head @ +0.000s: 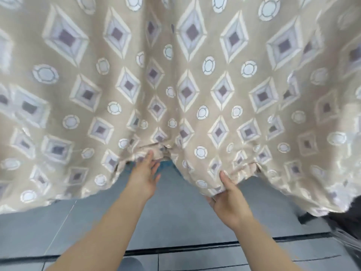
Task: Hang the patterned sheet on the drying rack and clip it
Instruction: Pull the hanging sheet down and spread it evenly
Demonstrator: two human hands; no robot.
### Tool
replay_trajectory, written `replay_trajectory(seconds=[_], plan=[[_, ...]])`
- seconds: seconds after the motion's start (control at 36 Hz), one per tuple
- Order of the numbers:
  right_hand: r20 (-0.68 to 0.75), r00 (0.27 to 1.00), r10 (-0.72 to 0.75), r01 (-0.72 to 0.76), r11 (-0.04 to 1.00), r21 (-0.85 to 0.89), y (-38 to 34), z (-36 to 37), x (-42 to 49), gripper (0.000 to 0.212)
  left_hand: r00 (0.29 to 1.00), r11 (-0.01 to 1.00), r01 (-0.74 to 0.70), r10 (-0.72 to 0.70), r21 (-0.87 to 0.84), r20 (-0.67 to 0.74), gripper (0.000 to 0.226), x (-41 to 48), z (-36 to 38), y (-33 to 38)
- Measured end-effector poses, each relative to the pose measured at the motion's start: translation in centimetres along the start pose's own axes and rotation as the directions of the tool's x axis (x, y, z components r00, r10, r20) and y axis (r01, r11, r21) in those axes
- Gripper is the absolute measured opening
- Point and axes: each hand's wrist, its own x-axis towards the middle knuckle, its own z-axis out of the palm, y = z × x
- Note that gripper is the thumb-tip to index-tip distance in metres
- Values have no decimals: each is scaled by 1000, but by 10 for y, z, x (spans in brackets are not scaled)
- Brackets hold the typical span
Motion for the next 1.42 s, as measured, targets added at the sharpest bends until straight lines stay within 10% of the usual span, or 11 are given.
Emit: replay_trajectory(seconds=[0.22, 0.33, 0.67, 0.94, 1.42], plan=[[-204, 977, -60, 84, 990, 113, -21, 2, 5, 13, 966, 916, -218, 155, -337, -205, 16, 4, -26, 26], [-97, 995, 33, -34, 999, -8, -9, 7, 4, 10, 999, 992, -28, 31, -122, 29, 14, -15, -1, 4], [-316, 941, -123, 90, 989, -118, -21, -3, 30, 11, 964, 994, 4, 26, 110, -265, 24, 17, -24, -13], [-231, 972, 37, -72, 987, -145, 3, 1, 38, 22, 976, 996, 90, -94, -28, -198, 22, 27, -7, -18], [-264, 882, 391, -425, 902, -83, -29, 135, -44, 21, 981, 960, 87, -37, 267, -189, 24, -87, 26, 85]])
